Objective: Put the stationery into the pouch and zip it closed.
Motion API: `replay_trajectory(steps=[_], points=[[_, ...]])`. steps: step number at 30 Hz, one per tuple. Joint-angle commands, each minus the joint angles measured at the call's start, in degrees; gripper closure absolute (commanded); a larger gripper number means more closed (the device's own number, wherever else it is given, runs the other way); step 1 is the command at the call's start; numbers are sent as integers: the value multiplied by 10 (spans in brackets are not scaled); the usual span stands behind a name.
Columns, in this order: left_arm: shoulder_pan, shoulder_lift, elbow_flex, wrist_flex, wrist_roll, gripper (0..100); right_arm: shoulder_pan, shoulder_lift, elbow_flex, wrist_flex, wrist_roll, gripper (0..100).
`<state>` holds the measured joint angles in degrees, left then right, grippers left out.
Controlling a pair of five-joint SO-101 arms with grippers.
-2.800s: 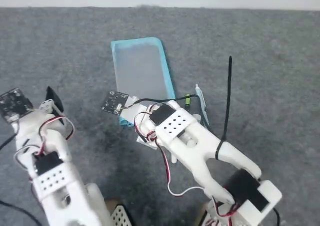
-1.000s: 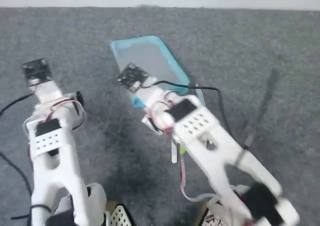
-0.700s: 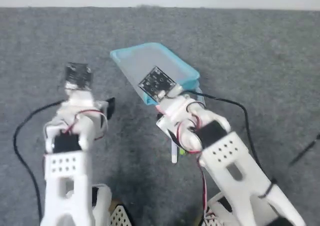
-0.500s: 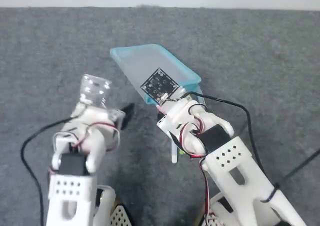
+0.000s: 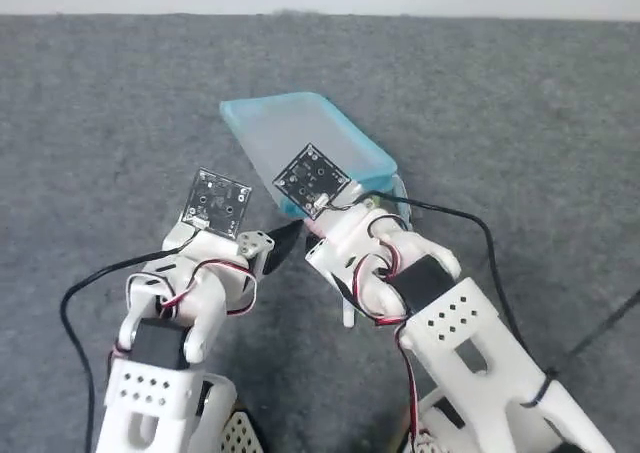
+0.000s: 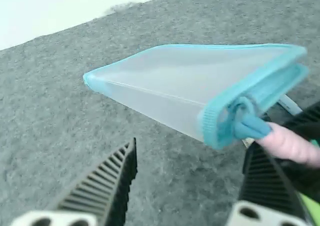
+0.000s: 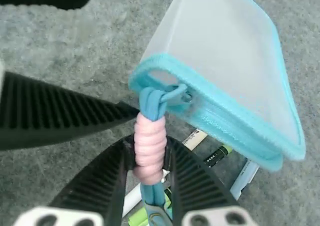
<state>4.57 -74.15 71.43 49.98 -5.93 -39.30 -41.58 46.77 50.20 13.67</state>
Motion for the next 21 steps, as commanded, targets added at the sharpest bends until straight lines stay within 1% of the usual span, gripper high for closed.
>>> replay_trajectory(steps=[1, 3, 15, 21], points=[[-48, -12, -9, -45, 13, 677, -11, -29, -4, 4, -7, 992], [-58, -12, -8, -47, 13, 677, -13, -29, -4, 4, -7, 992], [-57, -12, -2, -49, 14, 687, -15, -29, -4, 20, -4, 992], [-56, -12, 44, -106, 11, 709, -15, -65, -6, 39, -4, 992]])
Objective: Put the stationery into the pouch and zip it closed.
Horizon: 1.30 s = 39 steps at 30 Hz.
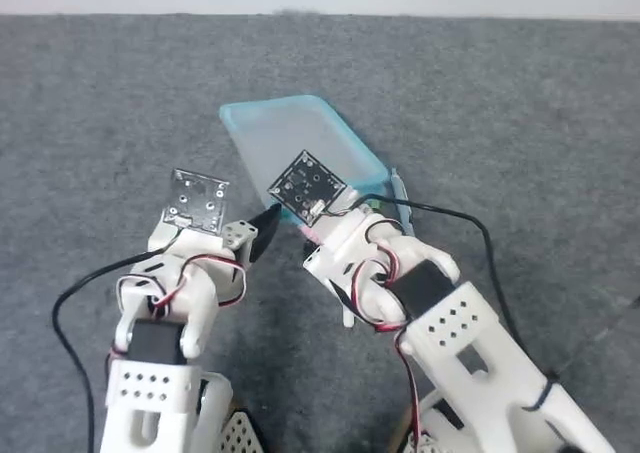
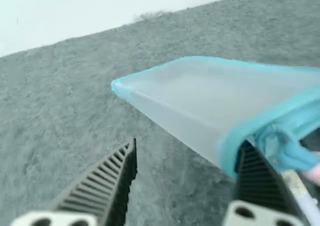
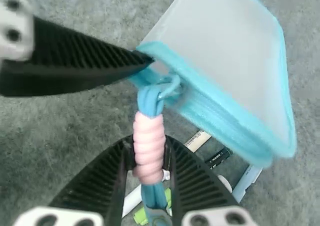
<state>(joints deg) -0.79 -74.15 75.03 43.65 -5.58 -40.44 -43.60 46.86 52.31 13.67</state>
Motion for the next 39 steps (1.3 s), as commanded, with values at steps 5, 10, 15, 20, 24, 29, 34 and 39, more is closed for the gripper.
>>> replay_trajectory(steps=[5, 10, 15, 20, 24, 29, 34, 39], points=[[-3, -12, 7, -45, 10, 709, -24, -90, -5, 51, -3, 992], [-4, -12, 14, -46, 13, 710, -45, -104, -5, 73, 4, 992], [-4, -12, 52, -100, 35, 710, -45, -105, -4, 80, 16, 992], [-4, -12, 63, -114, 37, 710, -45, -109, -4, 85, 18, 992], [-4, -12, 67, -115, 44, 722, -46, -109, -8, 102, 18, 992], [-3, -12, 74, -116, 53, 769, -45, -110, -8, 107, 18, 992], [-3, -12, 87, -115, 24, 771, -48, -110, -8, 104, 18, 992], [-3, -12, 85, -115, 26, 787, -49, -110, -6, 106, 18, 992]])
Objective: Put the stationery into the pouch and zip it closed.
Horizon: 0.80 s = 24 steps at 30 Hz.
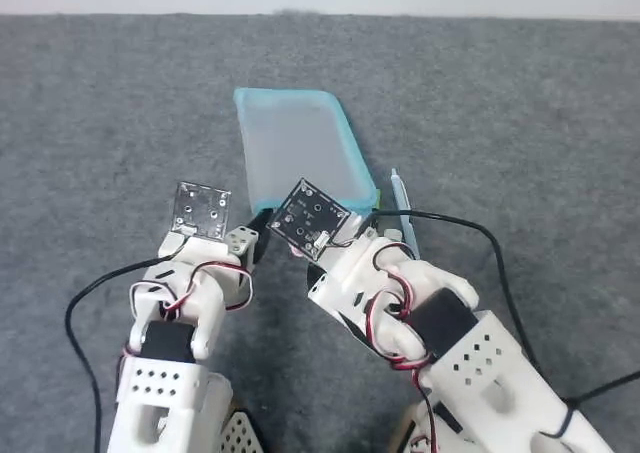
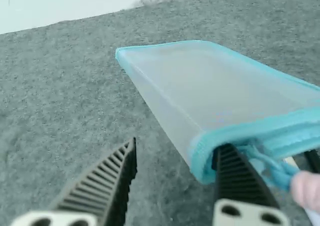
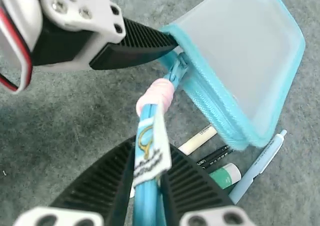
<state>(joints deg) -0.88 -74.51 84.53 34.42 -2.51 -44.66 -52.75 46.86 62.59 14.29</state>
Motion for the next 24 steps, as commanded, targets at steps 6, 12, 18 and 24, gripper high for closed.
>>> replay_trajectory(steps=[6, 12, 18, 24], points=[[-4, -12, -11, -24, -4, 941, 17, -13, -4, 0, 11, 992], [-6, -13, -11, -24, -4, 990, 102, -12, 5, 4, 39, 992], [-7, -13, -12, -24, -3, 990, 196, -12, 42, 0, 82, 992], [-8, -11, -19, -23, 14, 990, 273, -13, 45, -2, 121, 992]])
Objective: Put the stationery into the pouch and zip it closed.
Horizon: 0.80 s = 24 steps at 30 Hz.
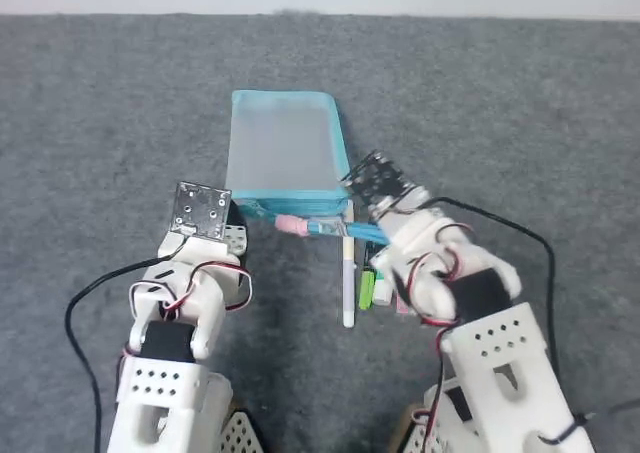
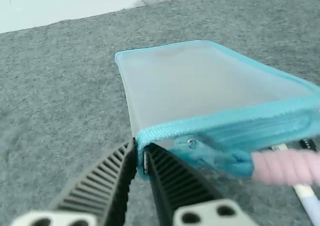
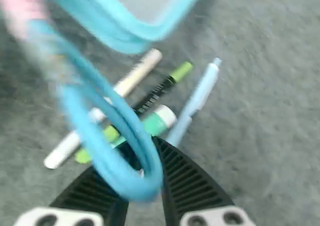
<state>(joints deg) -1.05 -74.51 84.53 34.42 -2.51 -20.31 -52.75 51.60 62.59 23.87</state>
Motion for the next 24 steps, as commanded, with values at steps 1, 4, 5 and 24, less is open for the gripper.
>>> replay_trajectory(steps=[1, 4, 5, 24], points=[[-6, -11, -20, -22, 14, 990, 42, -13, -2, -6, 31, 992], [-6, -10, -20, -22, 16, 990, 78, -12, -1, -15, 43, 992], [-6, -10, -20, -22, 17, 990, 87, -12, -1, -15, 47, 992], [-5, -9, -36, -19, 52, 990, -221, 55, 46, -202, -42, 662]])
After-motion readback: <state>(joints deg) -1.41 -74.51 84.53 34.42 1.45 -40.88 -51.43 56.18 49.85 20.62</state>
